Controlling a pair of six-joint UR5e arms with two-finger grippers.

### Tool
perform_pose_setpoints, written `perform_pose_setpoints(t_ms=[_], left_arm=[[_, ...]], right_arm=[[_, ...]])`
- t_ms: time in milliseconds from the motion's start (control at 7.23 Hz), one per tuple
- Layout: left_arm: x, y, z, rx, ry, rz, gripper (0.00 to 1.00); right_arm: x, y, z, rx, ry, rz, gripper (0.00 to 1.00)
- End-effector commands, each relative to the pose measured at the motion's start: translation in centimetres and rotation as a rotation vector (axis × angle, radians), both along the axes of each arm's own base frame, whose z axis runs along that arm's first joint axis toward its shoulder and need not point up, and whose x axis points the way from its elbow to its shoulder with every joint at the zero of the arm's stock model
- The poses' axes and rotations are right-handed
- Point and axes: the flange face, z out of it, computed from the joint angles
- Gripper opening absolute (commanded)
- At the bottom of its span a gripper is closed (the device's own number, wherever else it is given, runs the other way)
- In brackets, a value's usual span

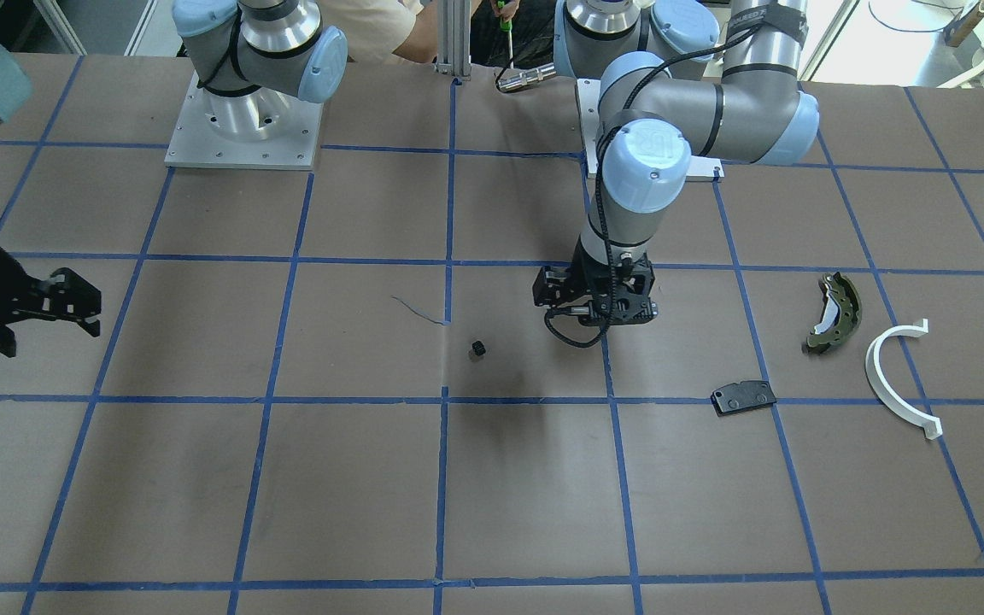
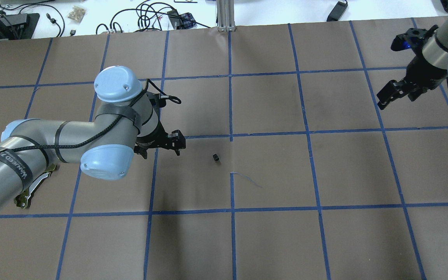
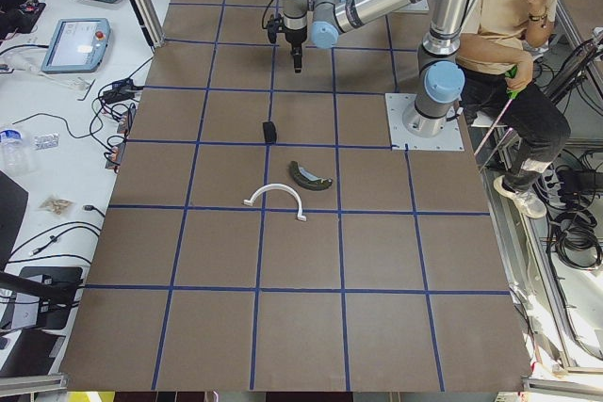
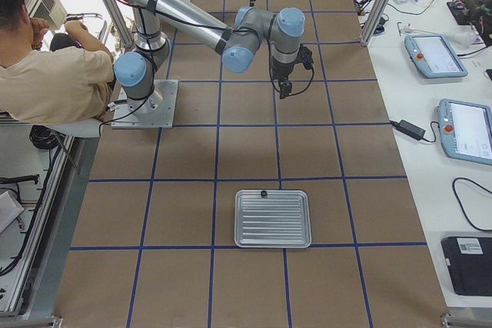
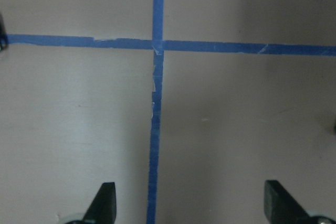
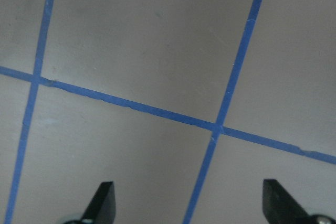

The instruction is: Place bearing gear from tray to pile

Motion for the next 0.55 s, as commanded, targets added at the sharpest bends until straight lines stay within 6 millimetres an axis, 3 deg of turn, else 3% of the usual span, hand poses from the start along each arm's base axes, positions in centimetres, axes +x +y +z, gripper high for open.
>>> perform_pose_setpoints(t_ms=[0, 138, 415], left_arm=[[-6.6, 1.2, -2.9, -0.042, 0.053, -0.009, 1.0], [-8.1, 0.3, -3.9, -0.062, 0.108, 0.021, 1.0], [-9.9, -0.9, -5.7, -0.044, 0.099, 0.044, 1.0]], right_arm=[[-8.8, 2.2, 0.0, -0.023, -0.003, 0.171, 0.99], [-12.9, 3.5, -0.4, -0.027, -0.004, 0.243, 0.97], [-18.3, 5.0, -0.1, -0.049, 0.007, 0.358, 0.97]])
